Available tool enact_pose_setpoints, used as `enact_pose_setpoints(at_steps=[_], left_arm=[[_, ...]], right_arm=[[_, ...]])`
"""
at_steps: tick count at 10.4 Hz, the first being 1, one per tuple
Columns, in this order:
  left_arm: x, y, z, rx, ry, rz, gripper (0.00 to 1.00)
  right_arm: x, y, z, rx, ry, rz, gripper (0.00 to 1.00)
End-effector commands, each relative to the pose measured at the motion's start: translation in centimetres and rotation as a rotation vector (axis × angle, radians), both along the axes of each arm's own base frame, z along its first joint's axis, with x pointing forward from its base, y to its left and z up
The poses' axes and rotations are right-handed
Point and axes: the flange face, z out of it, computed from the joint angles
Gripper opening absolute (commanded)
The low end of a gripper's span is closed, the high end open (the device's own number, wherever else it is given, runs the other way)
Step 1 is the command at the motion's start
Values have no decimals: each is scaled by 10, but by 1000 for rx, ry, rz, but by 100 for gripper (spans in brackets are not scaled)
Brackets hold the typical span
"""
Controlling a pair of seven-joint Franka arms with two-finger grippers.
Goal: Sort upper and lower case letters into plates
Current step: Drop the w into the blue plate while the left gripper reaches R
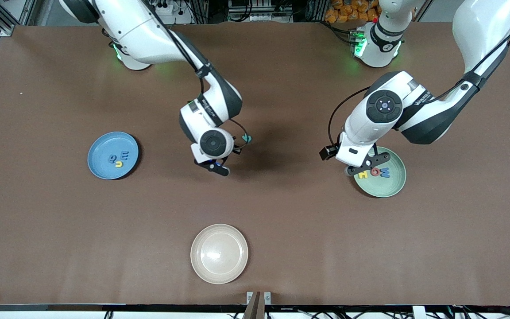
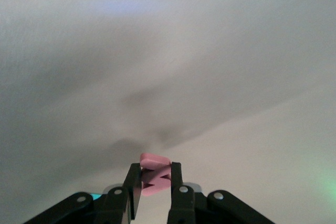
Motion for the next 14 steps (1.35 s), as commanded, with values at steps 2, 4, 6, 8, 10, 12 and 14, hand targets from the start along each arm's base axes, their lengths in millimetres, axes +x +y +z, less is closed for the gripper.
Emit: enact_pose_setpoints(at_steps=[2, 4, 6, 8, 10, 12, 14], left_arm=[[-14, -29, -11, 29, 25, 55, 100], [-23, -66, -20, 44, 18, 122, 100], [-38, -106, -38, 85, 18, 162, 100], [-48, -125, -49, 87, 20, 198, 100], [-65, -150, -73, 106, 16, 259, 100], [-70, -170, -87, 122, 25, 317, 100], [-76, -192, -104, 102, 23, 407, 100]], right_arm=[[53, -147, 38, 123, 126, 106, 10], [75, -242, 36, 212, 159, 144, 10], [81, -312, 26, 239, 177, 210, 11], [78, -352, 15, 223, 197, 255, 13], [75, -370, 4, 220, 212, 271, 15], [74, -375, 1, 221, 215, 261, 43], [74, -376, -2, 224, 217, 256, 88]])
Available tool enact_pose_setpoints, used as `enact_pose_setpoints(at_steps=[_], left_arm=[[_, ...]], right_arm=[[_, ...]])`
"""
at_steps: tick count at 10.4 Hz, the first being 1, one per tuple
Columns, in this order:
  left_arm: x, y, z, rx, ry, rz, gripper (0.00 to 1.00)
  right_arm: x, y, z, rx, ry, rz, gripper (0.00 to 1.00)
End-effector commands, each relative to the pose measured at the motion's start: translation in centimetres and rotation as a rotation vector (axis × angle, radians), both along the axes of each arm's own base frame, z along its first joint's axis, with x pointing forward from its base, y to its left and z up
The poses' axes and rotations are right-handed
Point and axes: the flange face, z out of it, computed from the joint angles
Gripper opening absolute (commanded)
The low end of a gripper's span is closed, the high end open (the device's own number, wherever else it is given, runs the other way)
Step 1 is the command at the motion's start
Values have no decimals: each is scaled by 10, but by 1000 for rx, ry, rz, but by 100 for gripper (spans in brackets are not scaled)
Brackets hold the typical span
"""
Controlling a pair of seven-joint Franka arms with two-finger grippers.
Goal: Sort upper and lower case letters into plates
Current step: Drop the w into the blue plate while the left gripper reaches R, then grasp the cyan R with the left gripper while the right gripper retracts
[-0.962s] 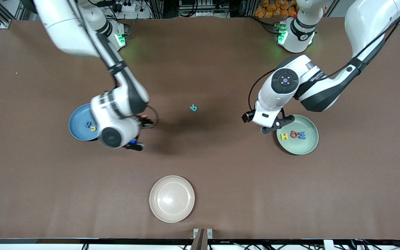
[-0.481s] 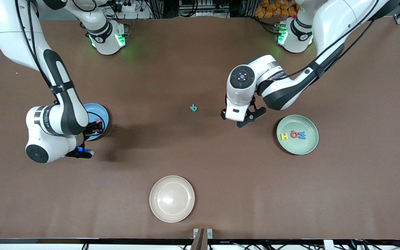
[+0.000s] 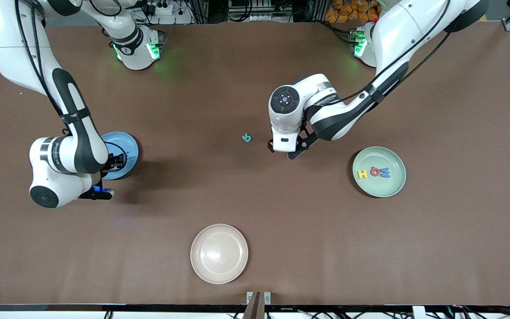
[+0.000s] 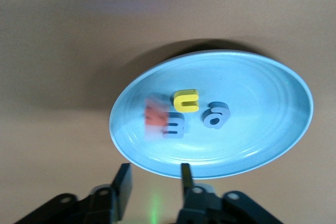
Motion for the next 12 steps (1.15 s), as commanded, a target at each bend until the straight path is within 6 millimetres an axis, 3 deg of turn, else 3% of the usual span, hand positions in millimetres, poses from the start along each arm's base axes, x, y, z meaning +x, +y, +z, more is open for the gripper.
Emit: enact_pose_setpoints(at_steps=[1, 3, 4, 5, 6, 7, 10, 12], left_arm=[[7, -20, -4, -36, 15, 106, 100], [18, -26, 7, -104, 22, 162, 100], [13, -39, 5, -159, 3, 178, 100], [-3, -57, -7, -154, -8, 182, 100], [-5, -60, -20, -118, -25, 184, 100], [-23, -75, -24, -107, -36, 145, 100], [-40, -97, -37, -152, -77, 187, 100], [-42, -98, -51, -149, -70, 180, 100]], right_arm=[[-1, -1, 0, 7, 0, 15, 93], [1, 3, 8, 7, -3, 6, 94], [1, 7, 19, 8, -3, 9, 94], [7, 9, 39, 11, -10, 12, 94], [10, 12, 57, 13, -7, 16, 94], [11, 17, 84, 25, -27, 15, 95], [4, -3, 173, 55, -140, -3, 100], [-10, -4, 238, 41, -220, -12, 100]])
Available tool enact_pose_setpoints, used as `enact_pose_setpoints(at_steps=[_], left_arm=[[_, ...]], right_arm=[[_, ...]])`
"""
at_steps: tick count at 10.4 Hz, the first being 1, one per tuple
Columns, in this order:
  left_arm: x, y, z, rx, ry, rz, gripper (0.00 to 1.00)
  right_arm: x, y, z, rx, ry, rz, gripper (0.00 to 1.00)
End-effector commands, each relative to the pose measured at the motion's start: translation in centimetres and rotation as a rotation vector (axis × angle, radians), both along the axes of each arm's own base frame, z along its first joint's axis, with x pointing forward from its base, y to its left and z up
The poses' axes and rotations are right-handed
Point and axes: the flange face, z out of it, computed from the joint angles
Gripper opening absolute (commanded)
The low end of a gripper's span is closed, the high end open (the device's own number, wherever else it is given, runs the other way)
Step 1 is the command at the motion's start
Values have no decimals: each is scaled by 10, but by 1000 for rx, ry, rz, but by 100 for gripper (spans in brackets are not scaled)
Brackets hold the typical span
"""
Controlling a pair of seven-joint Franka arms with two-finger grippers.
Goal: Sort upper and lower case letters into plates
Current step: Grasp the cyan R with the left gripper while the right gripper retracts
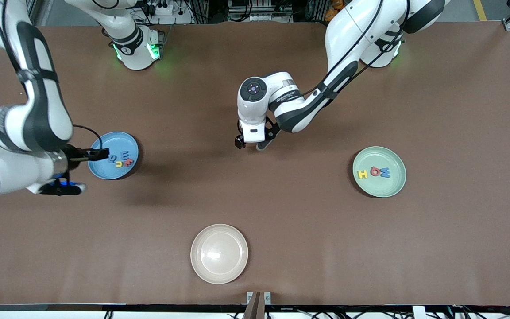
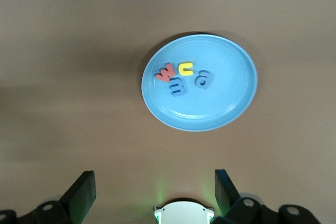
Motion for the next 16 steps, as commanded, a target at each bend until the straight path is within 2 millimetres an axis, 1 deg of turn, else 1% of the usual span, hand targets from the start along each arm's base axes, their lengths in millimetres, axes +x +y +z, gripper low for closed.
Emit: enact_pose_setpoints(at_steps=[1, 2, 4, 5, 7, 8, 9, 10, 11, 13, 14, 15, 16], left_arm=[[4, -4, -17, -24, -4, 25, 100], [1, -6, -23, -7, -15, 19, 100], [-6, -9, -33, 4, -16, 10, 100], [-5, -10, -35, -1, -17, 10, 100], [-8, -12, -35, -6, -16, 8, 100], [-7, -13, -35, -17, -24, 8, 100], [-9, -13, -42, -20, -18, 5, 100], [-11, -13, -45, -18, -16, 2, 100], [-16, -15, -51, -9, -15, -12, 100], [-17, -16, -54, -1, -19, -15, 100], [-17, -16, -54, -2, -21, -18, 100], [-17, -16, -54, -3, -22, -24, 100], [-17, -16, -54, -2, -25, -30, 96]], right_arm=[[-29, 0, 73, 12, -85, -8, 100], [-37, 4, 92, 2, -147, -11, 100], [-45, 3, 108, -5, -220, -18, 100], [-50, 1, 118, -8, -251, -21, 100], [-69, 5, 131, -13, -304, -19, 100], [-74, 5, 137, -15, -320, -19, 100], [-80, 5, 149, -16, -346, -19, 100], [-89, 7, 153, -18, -367, -18, 100], [-93, 8, 157, -19, -386, -18, 100], [-87, 10, 163, -12, -415, -5, 100], [-86, 19, 167, -12, -429, 13, 100], [-85, 20, 171, -11, -428, 16, 100], [-83, 16, 176, -10, -436, 10, 100]])
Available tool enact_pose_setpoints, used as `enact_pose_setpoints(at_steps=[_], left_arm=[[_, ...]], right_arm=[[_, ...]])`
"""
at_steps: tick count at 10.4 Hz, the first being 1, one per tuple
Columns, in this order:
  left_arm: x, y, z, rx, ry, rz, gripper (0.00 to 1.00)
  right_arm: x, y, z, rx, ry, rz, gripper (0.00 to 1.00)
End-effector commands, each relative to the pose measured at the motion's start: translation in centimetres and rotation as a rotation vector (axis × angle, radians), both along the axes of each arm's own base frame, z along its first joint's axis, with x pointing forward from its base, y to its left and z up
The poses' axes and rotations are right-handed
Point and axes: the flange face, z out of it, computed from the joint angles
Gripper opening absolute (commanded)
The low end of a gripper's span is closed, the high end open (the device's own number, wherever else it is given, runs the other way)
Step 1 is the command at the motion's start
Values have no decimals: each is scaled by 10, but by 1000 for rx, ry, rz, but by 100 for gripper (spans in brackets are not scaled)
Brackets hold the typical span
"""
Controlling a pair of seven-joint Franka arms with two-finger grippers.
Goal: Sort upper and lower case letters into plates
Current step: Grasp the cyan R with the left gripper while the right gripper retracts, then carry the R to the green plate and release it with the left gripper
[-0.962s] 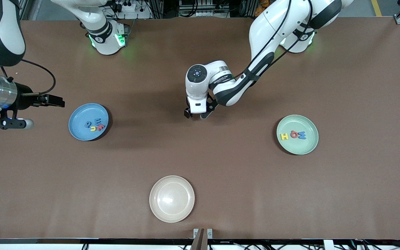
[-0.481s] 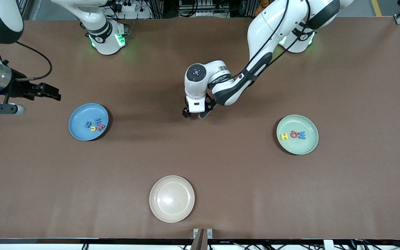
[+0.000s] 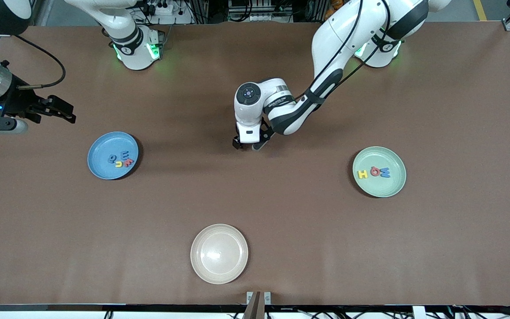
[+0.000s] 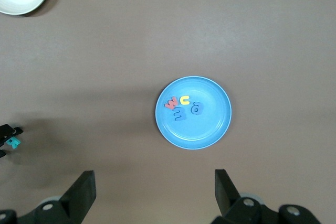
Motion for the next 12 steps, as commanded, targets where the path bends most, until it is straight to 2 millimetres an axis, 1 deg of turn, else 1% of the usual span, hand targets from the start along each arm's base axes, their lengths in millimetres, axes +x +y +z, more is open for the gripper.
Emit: enact_pose_setpoints(at_steps=[1, 3, 4, 5, 6, 8, 9, 10, 11, 12], left_arm=[[3, -4, 1, -8, -14, -2, 76], [4, -3, 1, -7, -15, 0, 34], [4, -3, 1, -8, -14, 1, 21], [7, -1, 1, -7, -15, 5, 4], [8, 0, 2, -8, -16, 6, 0], [10, 0, 6, -10, -23, 7, 0], [15, 3, 10, -13, -30, 2, 0], [21, 5, 19, -20, -42, 1, 0], [33, 13, 25, -18, -46, 3, 0], [45, 23, 39, -14, -47, 3, 0]], right_arm=[[-2, -3, 15, 6, -4, -2, 100], [11, -18, 25, 14, 33, -24, 100], [20, -19, 28, 12, 49, -23, 100], [21, -19, 33, 11, 62, -21, 100], [21, -19, 32, 11, 69, -21, 100], [21, -22, 32, 11, 71, -27, 100], [21, -23, 32, 13, 71, -29, 100], [21, -22, 30, 18, 76, -28, 100], [21, -22, 30, 19, 76, -30, 100], [21, -22, 30, 21, 76, -30, 100]])
